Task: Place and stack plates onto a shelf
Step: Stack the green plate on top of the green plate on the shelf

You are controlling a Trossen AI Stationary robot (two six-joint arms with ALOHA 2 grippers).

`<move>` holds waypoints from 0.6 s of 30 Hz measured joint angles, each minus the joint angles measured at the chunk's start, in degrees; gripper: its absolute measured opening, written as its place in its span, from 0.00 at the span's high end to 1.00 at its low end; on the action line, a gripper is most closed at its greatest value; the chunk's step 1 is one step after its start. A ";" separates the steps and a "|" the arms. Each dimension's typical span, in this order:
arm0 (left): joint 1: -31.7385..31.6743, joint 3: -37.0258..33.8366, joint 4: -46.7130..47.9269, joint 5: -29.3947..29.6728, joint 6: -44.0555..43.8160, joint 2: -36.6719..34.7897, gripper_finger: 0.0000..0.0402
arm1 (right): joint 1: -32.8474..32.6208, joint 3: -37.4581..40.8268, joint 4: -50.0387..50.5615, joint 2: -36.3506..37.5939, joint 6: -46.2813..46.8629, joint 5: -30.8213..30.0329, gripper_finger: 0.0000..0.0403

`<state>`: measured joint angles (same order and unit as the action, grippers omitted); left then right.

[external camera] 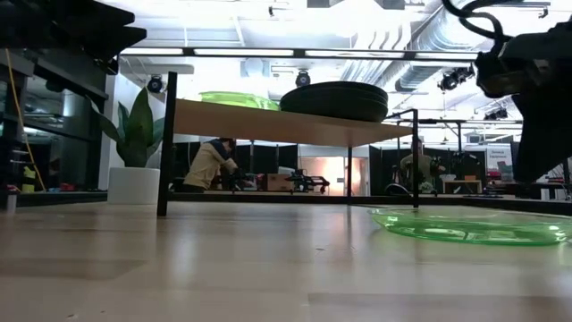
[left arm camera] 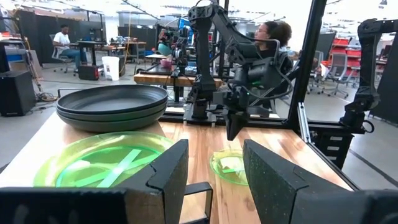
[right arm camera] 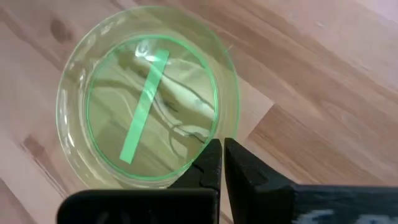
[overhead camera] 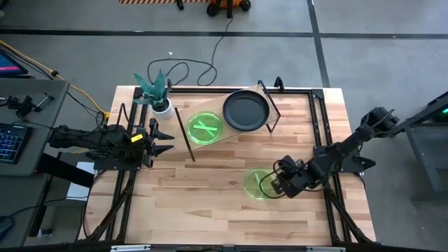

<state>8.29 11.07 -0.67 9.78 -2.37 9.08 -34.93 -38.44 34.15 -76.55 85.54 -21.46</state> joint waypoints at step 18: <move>-0.02 0.00 0.02 0.00 -0.46 0.02 0.64 | 0.05 -0.02 3.68 -0.92 9.15 -3.40 0.55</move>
<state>8.28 11.07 -0.64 9.78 -2.83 9.10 -34.87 -38.46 37.82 -77.47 94.69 -24.86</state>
